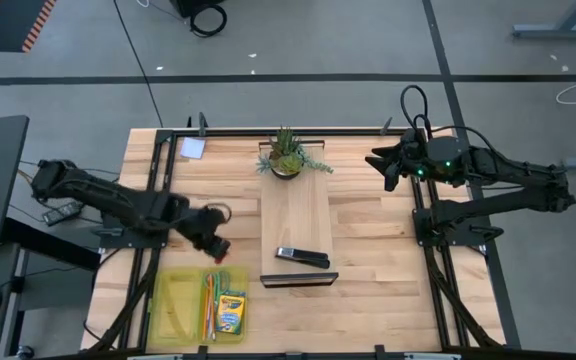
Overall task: Pack school essentials
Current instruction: Put the red eraser into the yellow supply box, then put the blue sticky note into the yellow supply box
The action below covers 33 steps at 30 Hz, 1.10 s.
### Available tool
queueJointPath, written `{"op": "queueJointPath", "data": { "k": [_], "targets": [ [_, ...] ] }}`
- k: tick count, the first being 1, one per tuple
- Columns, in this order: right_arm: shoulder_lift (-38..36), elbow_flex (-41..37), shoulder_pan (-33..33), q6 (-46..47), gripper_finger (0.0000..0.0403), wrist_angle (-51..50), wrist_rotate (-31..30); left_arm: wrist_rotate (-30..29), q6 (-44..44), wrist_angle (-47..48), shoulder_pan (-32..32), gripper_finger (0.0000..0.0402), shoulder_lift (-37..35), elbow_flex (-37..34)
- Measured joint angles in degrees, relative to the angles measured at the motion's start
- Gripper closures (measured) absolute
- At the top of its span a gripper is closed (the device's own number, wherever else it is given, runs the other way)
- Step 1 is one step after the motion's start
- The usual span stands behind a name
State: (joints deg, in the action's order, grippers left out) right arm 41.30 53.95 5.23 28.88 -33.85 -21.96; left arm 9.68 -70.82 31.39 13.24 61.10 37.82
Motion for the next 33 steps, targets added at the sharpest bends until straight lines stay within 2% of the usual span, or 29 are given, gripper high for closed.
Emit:
{"op": "queueJointPath", "data": {
  "k": [3,6,12,16,20,25,27,30,33],
  "targets": [
    [0.00,0.00,0.00,-0.02,0.0207,0.21,0.22,-2.40,-3.71,-2.46,6.33,0.0355,0.00,0.00],
    [0.01,0.00,0.00,-0.48,0.0207,0.22,0.24,-7.35,-2.68,-3.04,11.28,0.0355,0.73,0.00],
    [0.02,0.00,0.00,-1.46,0.0207,1.32,0.24,-13.82,9.25,-8.02,15.23,0.0354,6.67,0.00],
    [0.02,0.00,0.00,-1.06,0.0207,1.36,0.22,-14.42,15.03,-13.06,16.44,0.0346,11.57,0.04],
    [0.00,0.00,0.00,-0.92,0.0207,1.44,0.22,-14.03,17.46,-15.29,17.66,0.0295,14.83,0.04],
    [0.00,0.00,0.00,-0.85,0.0207,1.44,0.22,-14.61,18.96,-17.68,18.30,0.0206,15.39,0.04],
    [0.02,0.00,0.00,-0.85,0.0207,1.42,0.22,-15.04,19.45,-18.46,18.53,0.0183,15.26,0.04],
    [0.01,0.00,0.00,-0.83,0.0207,1.43,0.27,-15.11,18.85,-18.20,18.53,0.0169,15.24,0.04],
    [-0.14,0.00,0.02,-0.88,0.0207,2.57,2.09,-15.23,17.21,-17.97,18.53,0.0176,14.60,0.04]
  ]
}}
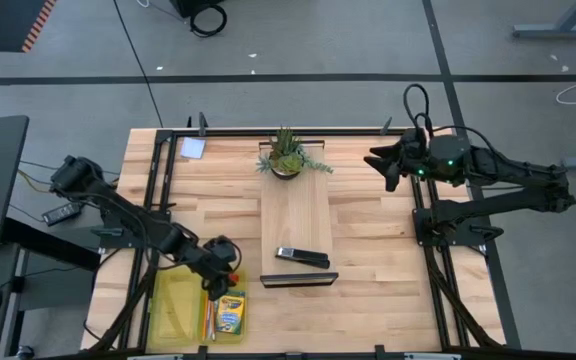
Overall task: Pack school essentials
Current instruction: Put the blue sticky note into the yellow supply box
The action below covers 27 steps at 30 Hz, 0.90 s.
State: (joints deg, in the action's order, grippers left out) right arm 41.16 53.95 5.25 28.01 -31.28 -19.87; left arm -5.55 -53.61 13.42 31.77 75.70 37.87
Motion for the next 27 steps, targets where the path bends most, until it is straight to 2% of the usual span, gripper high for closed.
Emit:
{"op": "queueJointPath", "data": {
  "k": [3,8,15,20,27],
  "targets": [
    [-0.68,0.00,0.01,-1.64,0.0210,1.34,2.01,-1.74,0.66,0.44,-0.08,0.0199,-2.19,0.00],
    [-2.32,0.00,0.01,-4.39,0.0227,1.39,3.33,-7.89,1.96,7.17,-1.04,0.0240,-8.77,0.00],
    [-7.11,-0.35,0.01,-7.14,0.0260,1.35,4.97,-13.62,6.54,15.12,-5.08,0.0284,-18.22,0.00],
    [-11.98,-3.62,-0.10,-5.88,0.0291,1.48,4.97,-12.82,9.85,19.73,-10.87,0.0315,-23.87,0.00],
    [-18.28,-8.83,-0.28,-4.30,0.0320,1.78,5.19,-12.89,18.32,19.89,-18.34,0.0362,-33.02,0.00]
  ]
}}
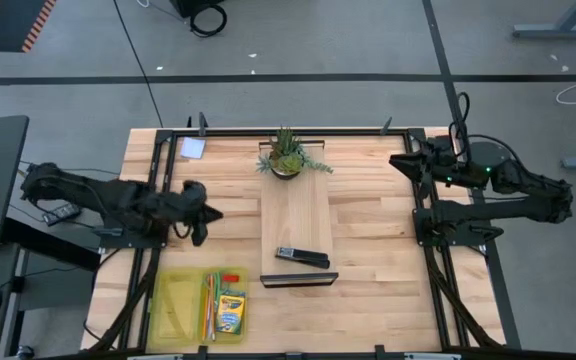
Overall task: Pack school essentials
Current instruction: Put the blue sticky note into the yellow supply box
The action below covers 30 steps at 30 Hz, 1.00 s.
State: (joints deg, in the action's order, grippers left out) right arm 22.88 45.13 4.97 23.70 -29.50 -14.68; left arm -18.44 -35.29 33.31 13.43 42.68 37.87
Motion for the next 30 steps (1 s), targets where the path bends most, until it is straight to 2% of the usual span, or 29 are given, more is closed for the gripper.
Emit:
{"op": "queueJointPath", "data": {
  "k": [5,8,12,20,25,30],
  "targets": [
    [-1.82,-1.75,0.00,0.09,0.0341,0.69,0.19,-0.59,11.29,-4.61,-5.80,0.0394,-5.86,0.00],
    [-2.39,-1.86,0.00,0.07,0.0361,0.72,0.26,-0.22,17.34,-7.24,-8.98,0.0396,-8.90,0.00],
    [-5.31,-1.88,0.00,0.58,0.0391,1.09,0.55,0.85,20.78,-7.19,-12.74,0.0398,-13.51,-0.02],
    [-13.82,-1.84,0.00,2.52,0.0396,1.01,1.07,1.27,21.18,-8.81,-15.63,0.0399,-22.39,0.02],
    [-14.46,-1.84,0.02,1.76,0.0396,-0.06,-0.89,-3.33,17.81,-4.48,-16.78,0.0396,-21.89,-0.02],
    [-13.82,-1.84,0.00,1.60,0.0396,-0.96,-2.34,-8.19,13.65,-3.90,-21.02,0.0398,-19.95,-2.50]
  ]
}}
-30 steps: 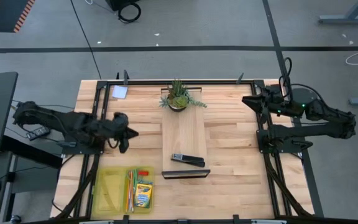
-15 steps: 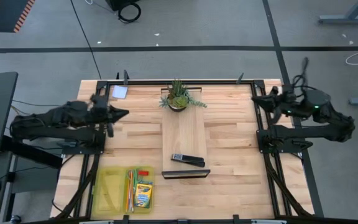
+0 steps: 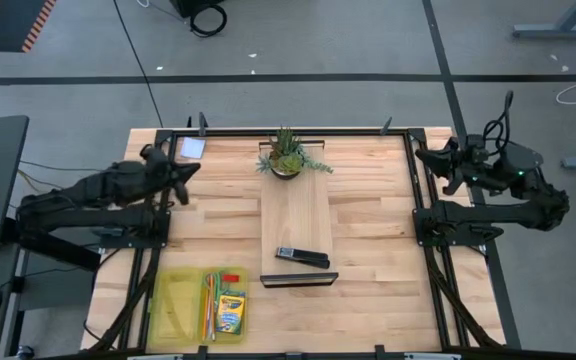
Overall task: Pack school essentials
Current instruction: Put the blue sticky note into the yellow supply box
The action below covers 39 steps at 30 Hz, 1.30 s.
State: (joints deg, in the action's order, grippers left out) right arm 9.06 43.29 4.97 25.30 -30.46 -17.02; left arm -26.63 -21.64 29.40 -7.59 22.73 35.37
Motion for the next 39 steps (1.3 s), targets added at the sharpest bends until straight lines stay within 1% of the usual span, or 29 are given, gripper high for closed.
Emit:
{"op": "queueJointPath", "data": {
  "k": [4,8,11,16,20,25,29,31,33,37,39],
  "targets": [
    [0.14,0.00,0.00,0.01,0.0396,0.10,-0.01,-4.67,-4.43,0.43,-5.32,0.0388,3.05,-4.32],
    [0.13,0.00,0.00,0.58,0.0396,0.13,-0.03,-4.73,-4.86,-2.28,-11.13,0.0373,8.31,-8.47],
    [0.13,0.00,0.00,1.42,0.0396,0.15,-0.02,-4.63,-5.00,-4.85,-15.81,0.0362,13.41,-9.44],
    [0.07,-0.39,0.02,1.14,0.0396,0.39,0.51,0.13,-3.26,-10.15,-24.04,0.0343,21.85,-9.48],
    [-0.02,-3.22,0.00,2.21,0.0396,0.06,1.18,0.67,-1.60,-12.67,-28.56,0.0321,26.77,-9.48],
    [-0.02,-6.65,0.00,5.00,0.0396,1.58,2.10,4.60,0.26,-13.15,-33.81,0.0284,29.85,-9.48],
    [-0.04,-7.08,0.00,5.94,0.0397,2.77,2.10,4.88,0.36,-13.22,-37.31,0.0251,31.79,-9.46],
    [-0.04,-7.08,0.00,5.97,0.0397,3.78,2.10,4.92,0.46,-12.95,-39.00,0.0236,33.43,-9.23],
    [-0.04,-7.08,0.02,6.01,0.0397,4.34,2.08,6.30,1.93,-12.90,-40.45,0.0222,35.96,-7.97],
    [-0.04,-7.08,0.01,6.56,0.0397,4.50,1.17,7.26,7.29,-12.59,-41.83,0.0198,43.14,-2.61],
    [-0.04,-7.08,0.01,6.66,0.0397,4.49,0.76,7.01,7.32,-11.49,-42.93,0.0189,47.71,0.49]
  ]
}}
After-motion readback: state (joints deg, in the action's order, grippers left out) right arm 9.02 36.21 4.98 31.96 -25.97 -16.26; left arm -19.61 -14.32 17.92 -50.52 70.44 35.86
